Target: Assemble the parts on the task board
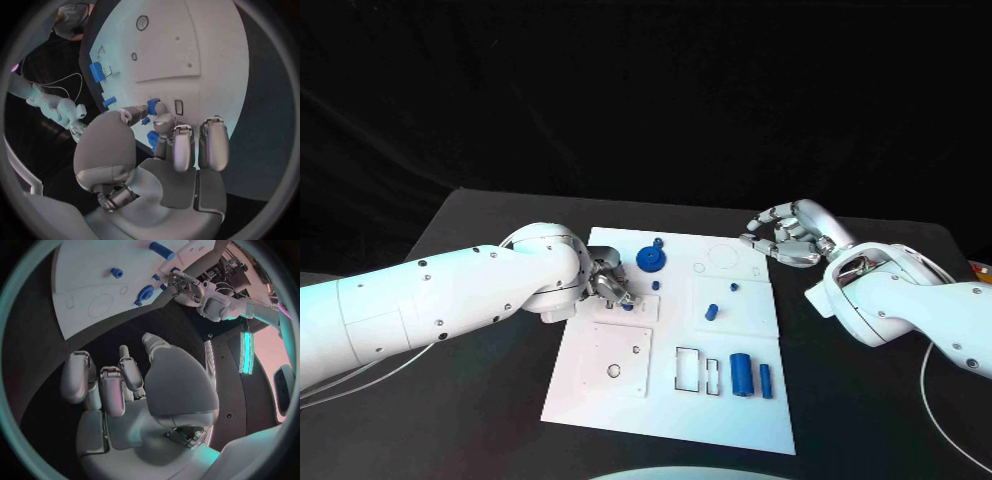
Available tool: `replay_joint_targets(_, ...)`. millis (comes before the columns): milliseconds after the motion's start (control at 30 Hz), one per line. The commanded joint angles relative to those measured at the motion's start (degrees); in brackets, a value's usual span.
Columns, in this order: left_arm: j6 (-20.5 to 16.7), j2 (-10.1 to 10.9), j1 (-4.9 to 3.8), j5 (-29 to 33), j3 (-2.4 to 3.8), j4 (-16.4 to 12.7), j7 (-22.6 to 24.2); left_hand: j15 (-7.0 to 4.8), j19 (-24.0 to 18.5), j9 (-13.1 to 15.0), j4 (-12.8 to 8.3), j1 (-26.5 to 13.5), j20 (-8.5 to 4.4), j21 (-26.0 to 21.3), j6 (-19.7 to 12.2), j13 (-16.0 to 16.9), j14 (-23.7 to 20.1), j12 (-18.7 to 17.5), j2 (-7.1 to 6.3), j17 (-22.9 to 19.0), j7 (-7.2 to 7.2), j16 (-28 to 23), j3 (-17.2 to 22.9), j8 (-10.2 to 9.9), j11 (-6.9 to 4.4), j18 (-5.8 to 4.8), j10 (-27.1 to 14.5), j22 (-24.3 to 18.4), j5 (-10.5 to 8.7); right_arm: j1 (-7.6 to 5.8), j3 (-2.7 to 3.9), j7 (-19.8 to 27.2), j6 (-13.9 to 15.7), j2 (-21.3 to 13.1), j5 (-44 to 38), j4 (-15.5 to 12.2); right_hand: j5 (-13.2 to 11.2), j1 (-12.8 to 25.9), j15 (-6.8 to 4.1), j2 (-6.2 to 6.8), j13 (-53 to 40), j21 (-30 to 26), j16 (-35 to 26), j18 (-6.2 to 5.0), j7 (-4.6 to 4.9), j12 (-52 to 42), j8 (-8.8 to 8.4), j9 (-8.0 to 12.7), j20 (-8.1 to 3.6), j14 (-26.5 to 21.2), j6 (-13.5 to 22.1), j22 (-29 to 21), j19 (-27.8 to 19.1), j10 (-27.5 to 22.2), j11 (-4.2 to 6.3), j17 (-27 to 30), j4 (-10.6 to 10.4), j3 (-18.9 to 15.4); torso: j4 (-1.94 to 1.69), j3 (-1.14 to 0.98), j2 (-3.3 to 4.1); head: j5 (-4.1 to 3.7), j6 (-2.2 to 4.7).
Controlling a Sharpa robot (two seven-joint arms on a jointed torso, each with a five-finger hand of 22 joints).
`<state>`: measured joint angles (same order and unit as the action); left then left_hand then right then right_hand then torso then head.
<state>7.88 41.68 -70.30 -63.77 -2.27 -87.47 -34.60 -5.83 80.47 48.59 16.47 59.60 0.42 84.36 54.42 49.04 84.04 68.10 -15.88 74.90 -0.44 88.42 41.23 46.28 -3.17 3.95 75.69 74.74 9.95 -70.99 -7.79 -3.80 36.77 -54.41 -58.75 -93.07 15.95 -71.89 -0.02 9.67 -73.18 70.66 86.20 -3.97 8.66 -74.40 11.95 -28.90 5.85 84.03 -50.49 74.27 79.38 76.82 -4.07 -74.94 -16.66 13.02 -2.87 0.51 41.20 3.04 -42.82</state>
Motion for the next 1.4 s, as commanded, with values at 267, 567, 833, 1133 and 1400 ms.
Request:
replay_joint_targets(267, 0.7, -0.1, 0.13, 0.4, -0.11, 0.0, -0.2, -0.42, 0.3, -0.4, 0.4, -1.9, -0.03, 0.2, 0.4, -0.2, 5.1, 0.6, 2.70, 12.1, 0.49, 0.2, -8.5, -0.9, -0.39, -0.74, 0.0, 0.2, 0.21, 0.04, 0.00, 0.5, 0.3, -0.1, -0.4, -0.1, -0.1, 2.3, -0.30, -0.44, 0.4, -1.1, -0.6, -0.95, -0.02, 0.4, 0.60, -0.2, -0.14, 3.1, 0.8, -0.5, -0.5, -0.5, 0.17, -2.5, -0.1, -1.8, -0.02, 0.03, 0.03, -0.07, 0.09)
replay_joint_targets(567, -0.2, 0.1, 0.13, 0.4, 0.01, -0.4, -0.2, -0.40, 0.3, -0.7, 0.5, -3.2, -0.02, 0.1, 0.7, -0.3, 5.1, 0.8, 5.28, 12.1, 0.48, 0.2, -17.4, -1.3, -0.38, -0.73, -0.1, 0.3, 0.36, 0.04, 0.00, 0.5, 0.2, -0.1, -0.4, 0.0, 0.3, 2.9, -0.33, -0.47, 0.5, -1.4, -0.8, -1.00, -0.04, 0.5, 0.74, -0.3, -0.17, 3.0, 0.9, -0.7, -0.6, -0.5, 0.19, -2.2, 0.0, -2.5, 0.00, 0.03, 0.01, -0.17, 0.15)
replay_joint_targets(833, -1.0, 0.9, 0.12, 0.4, 0.26, -1.4, -0.3, -0.42, 0.3, -0.7, 0.5, -3.0, -0.03, 0.1, 0.7, -0.4, 5.1, 0.8, 5.62, 12.1, 0.47, 0.2, -19.1, -1.3, -0.39, -0.71, -0.1, 0.2, 0.38, 0.04, 0.00, 0.5, 0.3, -0.2, -0.4, 0.1, 0.4, 3.0, -0.34, -0.42, 0.6, -1.7, -0.8, -1.06, -0.05, 0.6, 0.77, -0.3, -0.18, 3.0, 0.9, -1.0, -0.7, -0.6, 0.20, -2.1, 0.0, -2.7, 0.00, 0.03, -0.02, -0.18, 0.23)
replay_joint_targets(1133, -1.5, 2.0, -0.25, 1.4, 1.99, -2.8, -0.3, -0.39, -0.3, -0.8, 0.4, -2.2, -0.02, -0.3, 0.0, -1.7, 5.1, 0.2, 5.97, 12.1, 0.62, 0.1, -19.9, -1.7, -0.28, -0.53, -0.9, -0.6, 0.56, 0.04, 0.00, 0.4, 0.2, 0.0, -0.5, 0.5, 0.4, 3.1, -0.34, -0.44, 0.6, -1.8, -0.9, -1.07, -0.06, 0.6, 0.80, -0.3, -0.19, 3.0, 0.9, -1.0, -0.8, -0.6, 0.20, -1.9, 0.0, -2.8, -0.05, 0.01, -0.14, -0.23, 0.66)
replay_joint_targets(1400, -1.9, 3.3, -1.92, 3.9, 4.18, -2.8, 0.1, 1.28, -4.1, -4.0, 0.5, -0.1, 1.34, -3.2, -3.9, -10.8, 4.7, -5.6, 6.21, 11.0, 3.10, -0.4, -21.1, -7.2, 1.83, 0.61, -6.6, -6.5, 0.61, 0.05, 0.00, 0.4, 0.2, 0.0, -0.5, 1.0, 0.4, 3.2, -0.35, -0.45, 0.6, -1.9, -0.9, -1.09, -0.06, 0.6, 0.81, -0.3, -0.19, 3.0, 0.9, -1.1, -0.8, -0.6, 0.20, -1.9, 0.0, -2.9, -0.01, 0.00, -0.05, -0.33, 0.91)
